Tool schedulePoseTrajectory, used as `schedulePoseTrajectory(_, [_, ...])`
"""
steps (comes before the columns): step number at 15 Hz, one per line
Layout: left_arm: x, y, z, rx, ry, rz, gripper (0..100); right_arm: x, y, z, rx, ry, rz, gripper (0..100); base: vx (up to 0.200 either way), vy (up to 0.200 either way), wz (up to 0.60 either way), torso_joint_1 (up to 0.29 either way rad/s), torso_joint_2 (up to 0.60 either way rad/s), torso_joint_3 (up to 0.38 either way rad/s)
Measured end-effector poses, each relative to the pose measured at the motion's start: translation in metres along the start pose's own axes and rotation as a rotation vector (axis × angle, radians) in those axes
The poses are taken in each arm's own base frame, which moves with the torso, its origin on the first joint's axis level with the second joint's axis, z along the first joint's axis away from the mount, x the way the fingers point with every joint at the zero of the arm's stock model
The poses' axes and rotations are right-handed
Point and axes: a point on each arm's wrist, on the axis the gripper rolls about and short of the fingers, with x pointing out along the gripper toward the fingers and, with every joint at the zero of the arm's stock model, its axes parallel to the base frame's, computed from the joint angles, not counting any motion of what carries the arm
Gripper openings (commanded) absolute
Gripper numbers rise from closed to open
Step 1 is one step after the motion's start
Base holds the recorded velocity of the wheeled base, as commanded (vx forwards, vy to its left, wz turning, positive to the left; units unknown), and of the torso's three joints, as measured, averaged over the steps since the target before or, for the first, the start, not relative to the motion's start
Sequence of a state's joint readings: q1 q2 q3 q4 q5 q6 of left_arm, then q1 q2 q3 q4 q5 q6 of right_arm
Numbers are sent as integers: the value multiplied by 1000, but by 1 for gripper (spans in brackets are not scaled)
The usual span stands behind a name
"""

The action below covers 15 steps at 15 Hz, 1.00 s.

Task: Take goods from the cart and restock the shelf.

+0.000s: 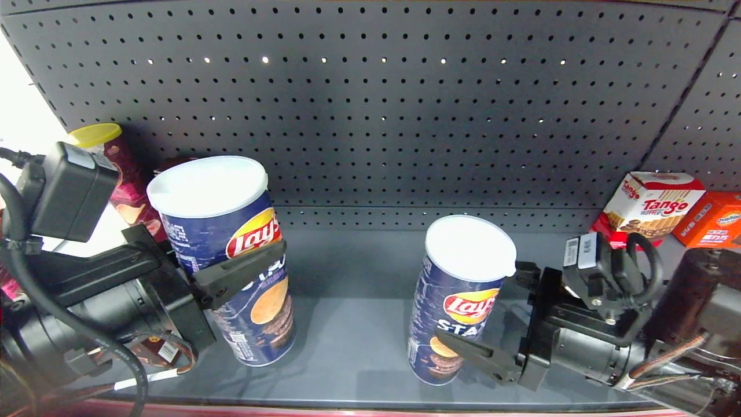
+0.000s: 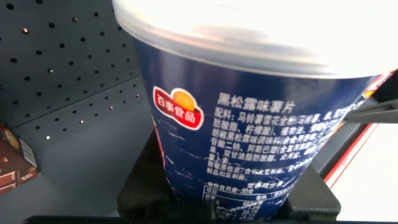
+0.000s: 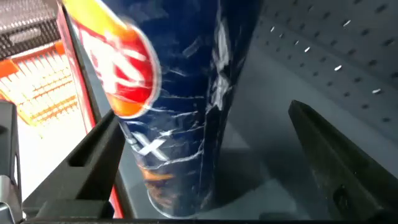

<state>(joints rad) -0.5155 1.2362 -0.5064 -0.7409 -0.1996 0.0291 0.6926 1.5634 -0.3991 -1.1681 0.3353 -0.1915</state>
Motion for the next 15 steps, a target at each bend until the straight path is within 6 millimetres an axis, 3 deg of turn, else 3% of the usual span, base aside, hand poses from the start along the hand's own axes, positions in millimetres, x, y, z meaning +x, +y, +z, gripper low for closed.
schedulePoseTrajectory(8, [-3,-1,1,4,-6,0,0,-71,21,25,-36,-103,-28,100,0,0,0,0,0,0])
schedulePoseTrajectory(15, [-7,-2,5,20,-26,5,0,-145,42,19,-8,-28,-229,100,0,0,0,0,0,0])
